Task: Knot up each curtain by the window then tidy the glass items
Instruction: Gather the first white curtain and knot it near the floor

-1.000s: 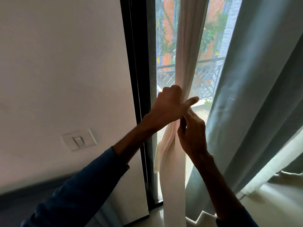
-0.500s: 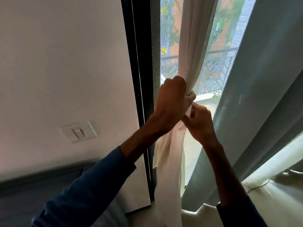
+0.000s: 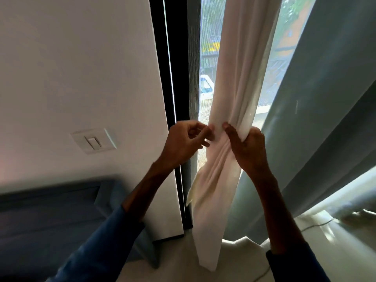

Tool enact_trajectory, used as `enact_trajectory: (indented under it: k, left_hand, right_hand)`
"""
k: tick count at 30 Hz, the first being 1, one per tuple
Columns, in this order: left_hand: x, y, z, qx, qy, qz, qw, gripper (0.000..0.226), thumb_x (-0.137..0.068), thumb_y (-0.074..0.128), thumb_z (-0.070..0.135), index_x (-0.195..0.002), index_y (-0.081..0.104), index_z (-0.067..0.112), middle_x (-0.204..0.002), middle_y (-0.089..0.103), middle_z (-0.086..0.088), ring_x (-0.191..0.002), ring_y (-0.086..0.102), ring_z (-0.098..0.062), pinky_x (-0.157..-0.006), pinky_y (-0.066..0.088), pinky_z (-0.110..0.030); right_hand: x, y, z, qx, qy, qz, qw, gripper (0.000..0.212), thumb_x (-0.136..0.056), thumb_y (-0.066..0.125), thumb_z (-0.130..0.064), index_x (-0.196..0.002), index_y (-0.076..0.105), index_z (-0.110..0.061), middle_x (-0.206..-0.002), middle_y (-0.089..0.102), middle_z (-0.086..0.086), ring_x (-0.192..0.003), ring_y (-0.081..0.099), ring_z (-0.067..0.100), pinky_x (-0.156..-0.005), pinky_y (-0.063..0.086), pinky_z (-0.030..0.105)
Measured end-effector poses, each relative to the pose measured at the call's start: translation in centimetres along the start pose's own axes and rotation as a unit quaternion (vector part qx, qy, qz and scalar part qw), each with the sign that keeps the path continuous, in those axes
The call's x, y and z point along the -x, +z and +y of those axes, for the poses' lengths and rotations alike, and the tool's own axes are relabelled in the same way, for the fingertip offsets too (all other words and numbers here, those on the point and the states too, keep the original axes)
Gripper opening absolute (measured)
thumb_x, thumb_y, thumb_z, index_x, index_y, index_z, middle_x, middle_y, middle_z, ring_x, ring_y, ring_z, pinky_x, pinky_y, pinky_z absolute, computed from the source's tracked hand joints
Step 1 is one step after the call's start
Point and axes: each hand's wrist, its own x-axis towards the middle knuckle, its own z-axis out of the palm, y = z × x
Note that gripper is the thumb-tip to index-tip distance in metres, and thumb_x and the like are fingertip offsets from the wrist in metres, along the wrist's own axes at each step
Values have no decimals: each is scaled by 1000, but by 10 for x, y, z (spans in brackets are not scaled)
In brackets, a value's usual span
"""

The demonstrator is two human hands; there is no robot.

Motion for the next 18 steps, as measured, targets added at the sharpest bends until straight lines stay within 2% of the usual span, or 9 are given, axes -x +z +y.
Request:
enact_trajectory:
  k: [3,5,7,9,12,15,17,18]
  left_hand:
    - [20,12,-22,-65,15,4,998,21,-87,76,27,-99,76,11,-91,76,5,-74,72,-2,-69,57,-17]
    - [28,20,-28,-101,46,-8,994,15,-85,78,21,-97,78,13,-90,74,12,-74,68,7,-69,52,-8]
    - [33,23,-31,-139,71,-22,987,15,-85,77,15,-99,78,11,-90,74,9,-75,65,13,-70,49,-4]
    - [36,21,-37,-138,71,-32,987,15,-85,76,12,-100,78,8,-94,76,2,-80,66,8,-71,50,-4]
    - [46,19,-53,-136,67,-25,988,13,-84,78,14,-96,78,10,-91,76,3,-79,69,1,-71,51,-6]
    - [64,24,-84,-167,11,-28,985,31,-79,81,36,-98,74,12,-90,74,5,-76,70,-2,-68,56,-14]
    - [77,33,-104,-200,-40,-64,977,44,-76,81,49,-100,71,14,-90,72,7,-75,68,-2,-67,56,-17]
    - [83,41,-112,-209,-56,-80,973,43,-76,81,49,-99,71,14,-90,72,6,-74,67,-3,-67,57,-19]
  right_hand:
    - [13,6,9,-5,27,-14,1000,37,-87,76,-38,-88,73,-2,-75,66,2,-74,67,17,-68,51,25]
    - [23,14,19,4,48,-39,998,44,-87,76,-40,-91,70,3,-81,72,13,-80,70,25,-69,51,27]
    - [32,20,28,4,55,-67,996,49,-89,73,-41,-92,69,8,-85,73,21,-81,72,32,-67,53,30]
    - [38,22,33,-6,61,-88,994,48,-90,72,-39,-92,70,9,-86,73,21,-81,72,31,-67,54,32]
    - [49,20,36,3,54,-84,995,43,-89,75,-33,-93,70,10,-86,71,20,-79,67,23,-61,43,19]
    - [61,18,45,24,64,-71,995,47,-86,77,-36,-92,69,9,-83,70,19,-78,68,23,-63,44,22]
    - [67,16,51,34,81,-85,992,48,-85,78,-39,-90,68,8,-77,65,11,-76,67,22,-61,43,19]
    - [70,15,54,37,84,-87,992,47,-84,78,-39,-89,68,7,-76,62,8,-75,65,21,-59,40,14]
